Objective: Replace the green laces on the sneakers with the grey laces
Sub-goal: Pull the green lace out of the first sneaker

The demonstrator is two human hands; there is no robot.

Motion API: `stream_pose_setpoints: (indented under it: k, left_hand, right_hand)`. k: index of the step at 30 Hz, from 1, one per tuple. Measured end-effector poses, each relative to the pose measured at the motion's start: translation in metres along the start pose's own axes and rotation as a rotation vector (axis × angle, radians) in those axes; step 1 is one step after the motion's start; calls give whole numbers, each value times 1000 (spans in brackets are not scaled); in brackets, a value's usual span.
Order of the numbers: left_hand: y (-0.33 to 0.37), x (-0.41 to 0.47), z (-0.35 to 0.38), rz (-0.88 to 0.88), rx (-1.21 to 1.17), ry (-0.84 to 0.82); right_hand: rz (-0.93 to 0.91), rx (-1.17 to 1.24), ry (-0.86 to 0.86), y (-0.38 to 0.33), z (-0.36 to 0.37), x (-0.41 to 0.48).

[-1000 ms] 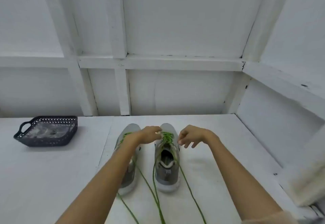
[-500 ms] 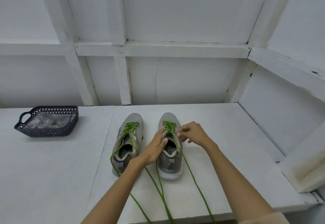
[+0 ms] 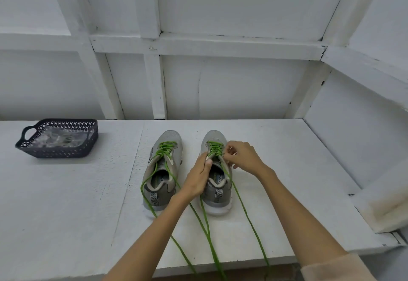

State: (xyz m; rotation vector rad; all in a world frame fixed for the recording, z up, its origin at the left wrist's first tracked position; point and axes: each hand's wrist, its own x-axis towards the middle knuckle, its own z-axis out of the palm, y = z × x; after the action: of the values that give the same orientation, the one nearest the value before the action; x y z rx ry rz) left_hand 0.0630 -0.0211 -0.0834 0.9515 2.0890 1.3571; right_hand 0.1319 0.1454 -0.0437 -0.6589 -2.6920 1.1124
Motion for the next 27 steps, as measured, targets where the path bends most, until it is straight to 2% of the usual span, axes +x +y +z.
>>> stream_pose_setpoints:
  k: [4, 8, 11, 17, 22, 24, 27]
  left_hand:
    - [-4, 1, 2, -12, -5, 16]
    - [-8, 3, 3, -28, -7, 19]
    - [-7, 2, 3, -20, -14, 30]
    - [-10, 3, 4, -15, 10, 27]
    - [-6, 1, 4, -15, 10, 32]
    - [-6, 1, 3, -14, 20, 25]
    - [-9, 3, 3, -23, 29, 15]
  right_hand:
    - [69, 147, 58, 4, 7, -1]
    - [155, 422, -106, 13, -7, -6]
    - [118, 371, -140, 14, -7, -8]
    - [188, 472, 43, 8, -2, -1]
    - [179, 428, -153, 9, -5, -5]
    - [167, 389, -72, 9, -7, -3]
    - [209, 381, 241, 10, -6, 3]
